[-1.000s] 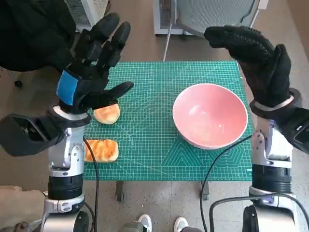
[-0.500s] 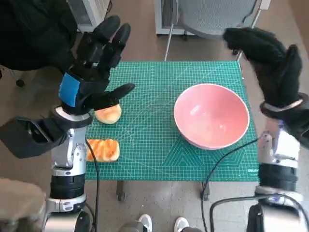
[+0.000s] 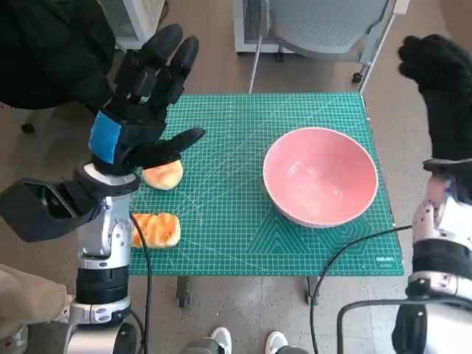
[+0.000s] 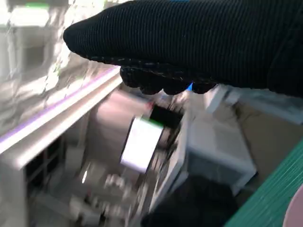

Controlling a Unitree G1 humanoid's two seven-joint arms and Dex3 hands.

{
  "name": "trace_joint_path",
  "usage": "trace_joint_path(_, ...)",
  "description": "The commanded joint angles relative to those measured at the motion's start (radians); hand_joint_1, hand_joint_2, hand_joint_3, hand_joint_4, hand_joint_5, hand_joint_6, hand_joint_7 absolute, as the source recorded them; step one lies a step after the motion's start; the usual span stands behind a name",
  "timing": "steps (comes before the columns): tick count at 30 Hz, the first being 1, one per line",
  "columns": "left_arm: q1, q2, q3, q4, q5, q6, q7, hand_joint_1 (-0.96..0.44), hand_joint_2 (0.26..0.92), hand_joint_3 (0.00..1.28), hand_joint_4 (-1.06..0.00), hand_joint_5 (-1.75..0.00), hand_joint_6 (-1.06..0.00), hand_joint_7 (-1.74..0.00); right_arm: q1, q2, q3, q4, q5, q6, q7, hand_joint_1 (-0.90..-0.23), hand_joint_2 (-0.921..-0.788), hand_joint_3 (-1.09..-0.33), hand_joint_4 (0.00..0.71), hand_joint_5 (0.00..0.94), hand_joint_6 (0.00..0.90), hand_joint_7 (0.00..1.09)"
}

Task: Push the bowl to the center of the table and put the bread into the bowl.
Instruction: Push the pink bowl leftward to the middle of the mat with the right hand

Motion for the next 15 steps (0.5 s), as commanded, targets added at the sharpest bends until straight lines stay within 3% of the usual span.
trace_joint_path(1, 0.002, 0.003, 0.002, 0.008, -0.008, 0.000, -0.005, -0.25, 0.921, 0.25, -0.09, 0.00, 0.00, -0.46, -0.004, -0.006, -0.022, 0.103, -0.011, 0.004, -0.032, -0.739, -0.921, -0.915, 0.160, 0.001, 0.234, 0.01)
trace_joint_path(9, 0.005, 0.005, 0.004, 0.011, -0.011, 0.001, -0.011, -0.26, 0.921, 0.25, -0.09, 0.00, 0.00, -0.47, -0.010, -0.001, -0.066, 0.186, 0.009, 0.044, -0.013, -0.749, -0.921, -0.939, 0.187, 0.012, 0.304, 0.05)
trace_joint_path(15, 0.007, 0.011, 0.007, 0.002, -0.018, 0.014, -0.015, -0.25, 0.921, 0.25, -0.09, 0.00, 0.00, -0.47, -0.008, 0.003, -0.103, 0.221, 0.028, 0.118, 0.003, -0.746, -0.921, -0.931, 0.209, 0.017, 0.344, 0.06)
